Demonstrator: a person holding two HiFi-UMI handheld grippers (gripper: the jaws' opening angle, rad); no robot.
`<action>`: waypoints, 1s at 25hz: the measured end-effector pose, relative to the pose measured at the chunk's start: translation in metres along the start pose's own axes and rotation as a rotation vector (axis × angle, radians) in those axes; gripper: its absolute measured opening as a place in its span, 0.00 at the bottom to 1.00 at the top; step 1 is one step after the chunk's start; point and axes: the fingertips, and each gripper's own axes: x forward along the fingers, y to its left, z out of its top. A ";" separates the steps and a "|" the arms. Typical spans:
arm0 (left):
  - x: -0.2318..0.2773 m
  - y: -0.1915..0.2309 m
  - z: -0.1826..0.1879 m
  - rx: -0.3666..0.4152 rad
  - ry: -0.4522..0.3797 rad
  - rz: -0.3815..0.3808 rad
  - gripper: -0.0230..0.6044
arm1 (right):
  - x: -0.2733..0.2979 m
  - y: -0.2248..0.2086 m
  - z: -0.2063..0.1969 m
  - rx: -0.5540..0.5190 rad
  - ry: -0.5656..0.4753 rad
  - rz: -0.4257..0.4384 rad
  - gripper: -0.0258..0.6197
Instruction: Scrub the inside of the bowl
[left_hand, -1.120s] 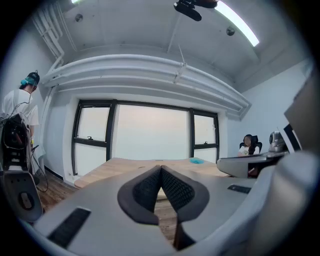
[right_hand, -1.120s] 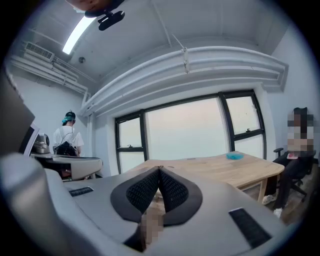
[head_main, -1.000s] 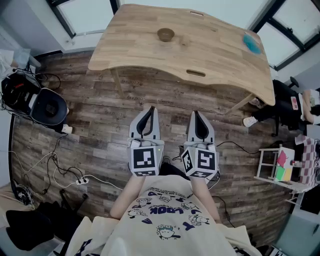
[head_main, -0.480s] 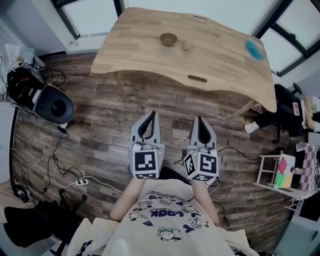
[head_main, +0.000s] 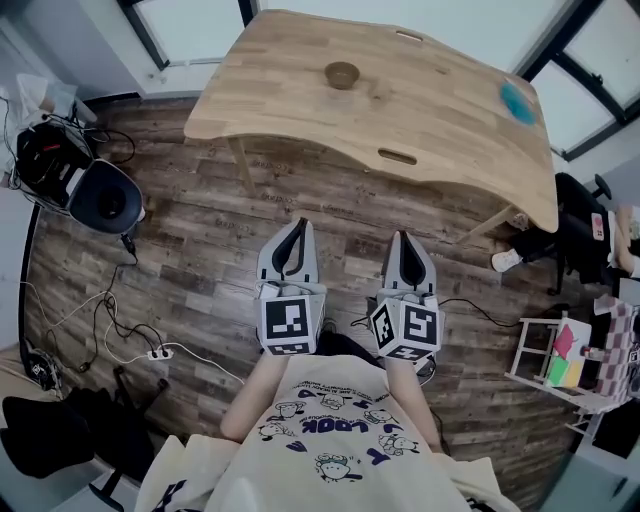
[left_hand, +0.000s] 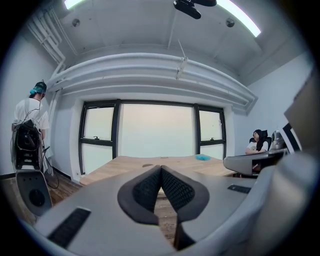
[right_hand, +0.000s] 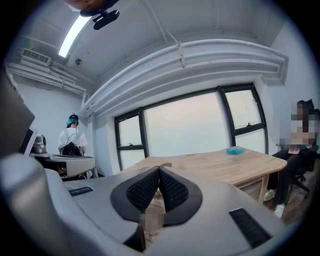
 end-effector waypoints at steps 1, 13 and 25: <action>0.000 0.001 -0.001 -0.003 0.002 0.006 0.08 | 0.001 -0.001 -0.001 0.001 0.004 0.002 0.03; 0.043 0.020 -0.011 -0.014 0.042 -0.005 0.08 | 0.042 -0.004 -0.016 0.002 0.057 -0.012 0.03; 0.159 0.072 0.013 -0.009 0.045 -0.066 0.08 | 0.160 -0.005 0.007 -0.003 0.047 -0.068 0.03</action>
